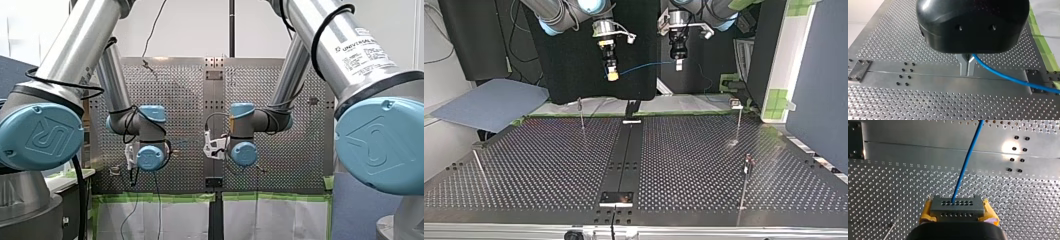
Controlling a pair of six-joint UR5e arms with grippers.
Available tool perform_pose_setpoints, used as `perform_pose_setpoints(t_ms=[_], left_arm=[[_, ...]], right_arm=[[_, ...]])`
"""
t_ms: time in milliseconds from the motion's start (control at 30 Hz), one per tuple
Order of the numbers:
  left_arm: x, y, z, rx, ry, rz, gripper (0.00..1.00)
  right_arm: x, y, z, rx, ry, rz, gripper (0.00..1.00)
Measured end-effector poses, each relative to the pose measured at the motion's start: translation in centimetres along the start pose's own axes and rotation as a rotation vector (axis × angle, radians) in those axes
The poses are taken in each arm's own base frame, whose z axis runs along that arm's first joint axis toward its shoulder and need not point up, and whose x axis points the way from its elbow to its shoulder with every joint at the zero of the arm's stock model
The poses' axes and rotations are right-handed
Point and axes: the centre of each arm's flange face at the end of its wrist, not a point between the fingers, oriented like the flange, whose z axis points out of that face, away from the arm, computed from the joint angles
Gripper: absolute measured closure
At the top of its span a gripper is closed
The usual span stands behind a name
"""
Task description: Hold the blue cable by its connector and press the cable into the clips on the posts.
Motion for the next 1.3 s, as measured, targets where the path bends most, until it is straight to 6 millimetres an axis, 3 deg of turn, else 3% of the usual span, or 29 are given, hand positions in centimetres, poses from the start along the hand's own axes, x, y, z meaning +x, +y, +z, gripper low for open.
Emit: perform_pose_setpoints(t_ms=[233, 567, 967, 1300], left_arm=[[0.0, 0.0, 0.0, -0.002, 0.0, -0.001, 1.0], [0.0, 0.1, 0.0, -0.003, 0.0, -0.001, 1.0], [0.0, 0.0, -0.1, -0.002, 0.002, 0.003, 1.0], [1.7, -2.1, -1.1, 0.054, 0.07, 0.105, 1.0]], right_arm=[[-0.4, -0.2, -0.4, 0.008, -0.012, -0.003, 1.0], [-4.3, -1.6, -2.9, 0.049, -0.1, -0.027, 1.0], [-4.6, -1.7, -3.1, 0.05, -0.105, -0.029, 1.0], [-4.6, -1.7, -3.1, 0.05, -0.105, -0.029, 1.0]])
